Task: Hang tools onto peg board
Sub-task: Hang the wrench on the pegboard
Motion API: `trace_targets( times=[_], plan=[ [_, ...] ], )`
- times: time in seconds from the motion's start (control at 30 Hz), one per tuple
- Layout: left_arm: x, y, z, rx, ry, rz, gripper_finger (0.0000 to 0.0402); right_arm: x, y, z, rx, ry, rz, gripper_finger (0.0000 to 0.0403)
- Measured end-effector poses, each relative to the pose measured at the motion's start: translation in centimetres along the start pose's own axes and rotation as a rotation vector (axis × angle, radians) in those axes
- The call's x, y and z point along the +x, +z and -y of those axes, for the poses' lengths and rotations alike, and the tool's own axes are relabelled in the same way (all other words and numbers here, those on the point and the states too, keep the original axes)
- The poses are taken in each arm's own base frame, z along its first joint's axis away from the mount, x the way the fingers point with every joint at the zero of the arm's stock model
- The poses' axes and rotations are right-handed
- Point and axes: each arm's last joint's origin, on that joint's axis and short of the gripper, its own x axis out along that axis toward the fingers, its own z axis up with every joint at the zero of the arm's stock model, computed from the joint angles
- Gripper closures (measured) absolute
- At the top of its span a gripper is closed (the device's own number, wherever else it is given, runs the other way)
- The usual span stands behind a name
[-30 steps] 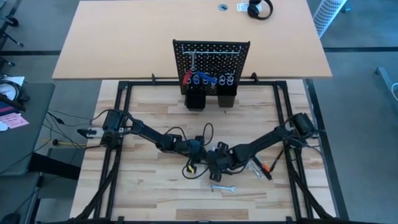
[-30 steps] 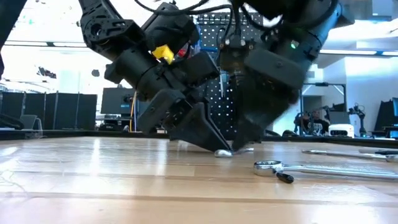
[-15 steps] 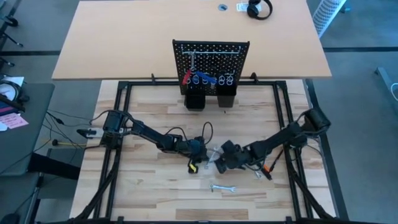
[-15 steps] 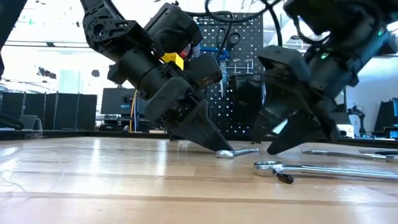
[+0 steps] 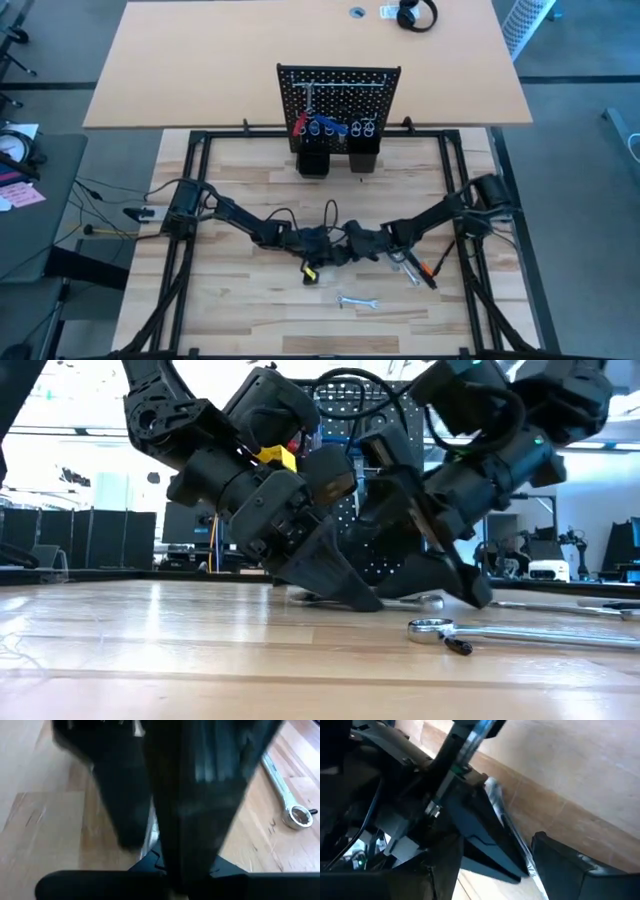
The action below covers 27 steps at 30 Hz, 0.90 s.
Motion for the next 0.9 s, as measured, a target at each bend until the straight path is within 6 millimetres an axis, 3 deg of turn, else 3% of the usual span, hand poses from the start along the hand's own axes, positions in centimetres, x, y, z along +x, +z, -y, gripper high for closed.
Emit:
trace_targets(
  times=[0.13,0.47,0.7,0.9],
  plan=[
    [1.1,-0.4,-0.4,0.0,-0.001,-0.001,0.0377,0.2,0.3,-0.5,-0.055,0.012,-0.026,0.0157],
    [1.2,-0.2,-1.0,-0.014,0.004,0.01,0.0377,-1.4,1.2,-1.6,-0.239,0.019,-0.056,0.0157],
    [-0.7,1.4,0.8,0.033,0.052,-0.014,0.0377,-3.7,1.6,-2.0,-0.283,-0.07,-0.044,0.0157],
    [-2.5,1.8,1.3,-0.012,0.1,-0.115,0.0377,-3.1,1.4,-1.1,-0.286,-0.135,-0.074,0.0157]
  ],
)
